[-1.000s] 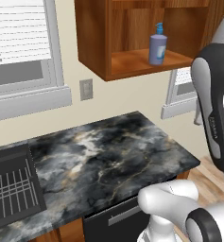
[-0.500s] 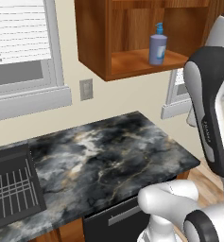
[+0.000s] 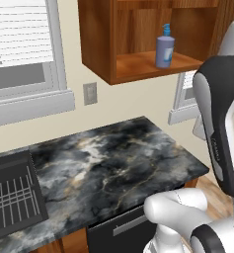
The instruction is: Pick up the bar soap and soap dispenser from the sink, and place them back in the cabinet, and close the cabinet door.
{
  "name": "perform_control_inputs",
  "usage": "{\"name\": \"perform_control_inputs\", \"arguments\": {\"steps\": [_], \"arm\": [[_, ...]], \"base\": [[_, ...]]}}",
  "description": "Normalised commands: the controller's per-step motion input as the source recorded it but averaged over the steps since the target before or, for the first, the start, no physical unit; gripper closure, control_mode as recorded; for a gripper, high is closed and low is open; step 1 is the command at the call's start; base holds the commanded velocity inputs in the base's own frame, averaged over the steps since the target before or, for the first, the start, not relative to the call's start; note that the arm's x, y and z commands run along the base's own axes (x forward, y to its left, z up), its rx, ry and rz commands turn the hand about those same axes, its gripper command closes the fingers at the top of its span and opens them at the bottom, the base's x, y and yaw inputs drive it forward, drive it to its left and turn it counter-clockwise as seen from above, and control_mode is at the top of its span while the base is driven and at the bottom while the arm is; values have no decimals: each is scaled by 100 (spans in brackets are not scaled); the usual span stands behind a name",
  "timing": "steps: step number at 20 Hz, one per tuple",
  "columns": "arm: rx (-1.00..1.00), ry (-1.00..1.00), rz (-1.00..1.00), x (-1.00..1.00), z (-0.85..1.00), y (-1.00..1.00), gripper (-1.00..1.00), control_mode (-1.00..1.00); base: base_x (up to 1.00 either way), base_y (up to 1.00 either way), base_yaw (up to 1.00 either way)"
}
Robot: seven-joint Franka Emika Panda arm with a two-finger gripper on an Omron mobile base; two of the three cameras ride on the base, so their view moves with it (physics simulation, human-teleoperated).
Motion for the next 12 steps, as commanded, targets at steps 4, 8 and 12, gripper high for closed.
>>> {"name": "perform_control_inputs", "arguments": {"steps": [4, 8, 12], "arm": [[7, 0, -19, -20, 0, 0, -100, -100], [8, 0, -17, -3, 0, 0, -100, -100], [9, 0, -16, -6, 0, 0, -100, -100]], "base": [[0, 0, 0], [0, 0, 0], [0, 0, 0]]}}
